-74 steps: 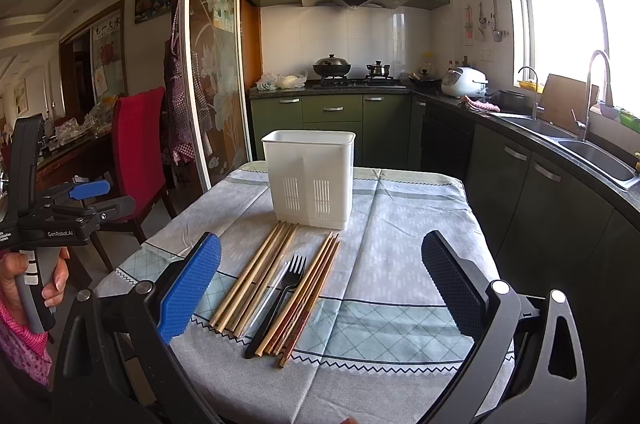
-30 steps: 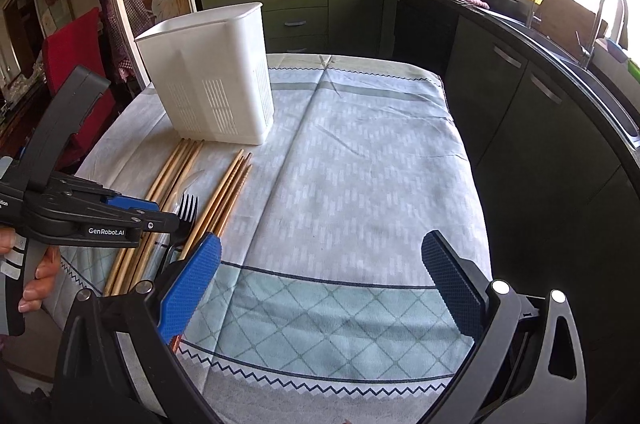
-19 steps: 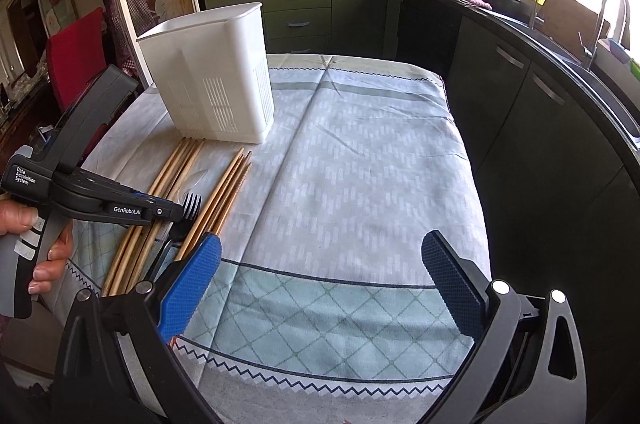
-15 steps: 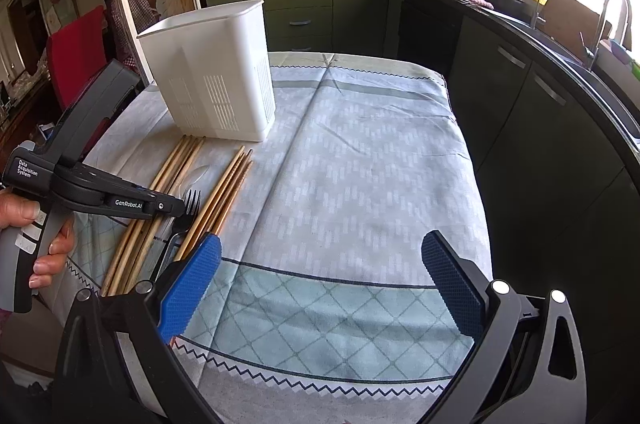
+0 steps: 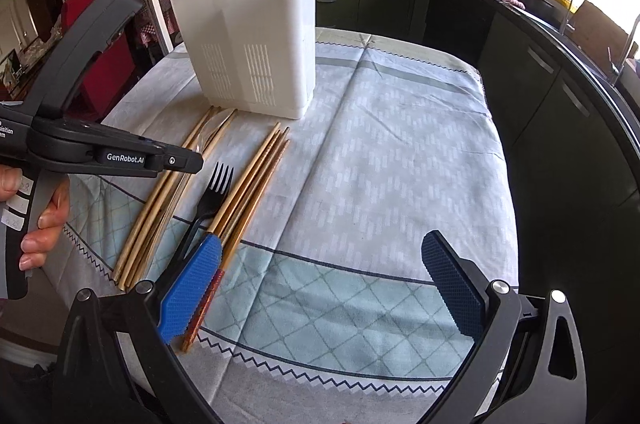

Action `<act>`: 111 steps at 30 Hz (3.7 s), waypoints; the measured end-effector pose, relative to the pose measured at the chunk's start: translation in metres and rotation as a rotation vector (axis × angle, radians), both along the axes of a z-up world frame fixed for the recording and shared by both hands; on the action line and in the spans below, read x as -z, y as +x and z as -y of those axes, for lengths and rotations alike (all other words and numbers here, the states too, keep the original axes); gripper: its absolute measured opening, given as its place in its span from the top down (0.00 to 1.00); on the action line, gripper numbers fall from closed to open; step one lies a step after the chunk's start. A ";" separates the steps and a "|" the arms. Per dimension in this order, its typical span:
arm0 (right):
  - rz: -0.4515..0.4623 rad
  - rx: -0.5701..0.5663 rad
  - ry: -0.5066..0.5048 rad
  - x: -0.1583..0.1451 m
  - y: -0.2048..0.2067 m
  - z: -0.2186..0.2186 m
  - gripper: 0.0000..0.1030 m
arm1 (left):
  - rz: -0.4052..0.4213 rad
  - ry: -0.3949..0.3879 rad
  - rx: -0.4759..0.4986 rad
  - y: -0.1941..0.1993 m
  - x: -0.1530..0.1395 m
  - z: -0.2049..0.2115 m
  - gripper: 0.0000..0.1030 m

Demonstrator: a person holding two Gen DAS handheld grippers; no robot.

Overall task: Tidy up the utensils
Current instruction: 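Lift the spoon with the left tool while the right tool grasps the black fork, then lower the spoon into the white caddy with the left tool while the right tool lifts the fork, then insert the fork into the caddy with the right tool while the left tool releases the spoon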

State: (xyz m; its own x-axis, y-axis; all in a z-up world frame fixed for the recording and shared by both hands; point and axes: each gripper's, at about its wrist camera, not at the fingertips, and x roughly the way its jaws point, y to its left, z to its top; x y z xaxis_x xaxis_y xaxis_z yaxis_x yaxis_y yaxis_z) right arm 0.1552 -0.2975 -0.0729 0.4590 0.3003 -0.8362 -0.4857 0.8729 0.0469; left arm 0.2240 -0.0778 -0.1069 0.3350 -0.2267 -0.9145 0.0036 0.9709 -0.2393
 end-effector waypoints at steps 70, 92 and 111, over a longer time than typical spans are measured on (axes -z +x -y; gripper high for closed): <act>0.038 0.113 0.363 -0.032 -0.023 -0.015 0.91 | 0.925 0.136 -0.231 0.053 -0.170 -0.034 0.92; 0.464 0.158 0.443 -0.150 0.090 -0.063 0.91 | 0.791 0.138 -0.185 0.004 -0.124 -0.050 0.84; 0.534 0.179 0.351 -0.085 0.131 -0.096 0.89 | 0.596 0.148 -0.135 -0.032 -0.098 -0.060 0.82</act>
State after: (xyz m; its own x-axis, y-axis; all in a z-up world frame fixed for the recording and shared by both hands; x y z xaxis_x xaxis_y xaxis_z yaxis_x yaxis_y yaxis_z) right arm 0.2857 -0.2014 0.0117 0.8512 0.3939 -0.3469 -0.3699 0.9191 0.1360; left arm 0.1918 -0.0179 -0.0091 0.8136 -0.0318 -0.5805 -0.0300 0.9949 -0.0966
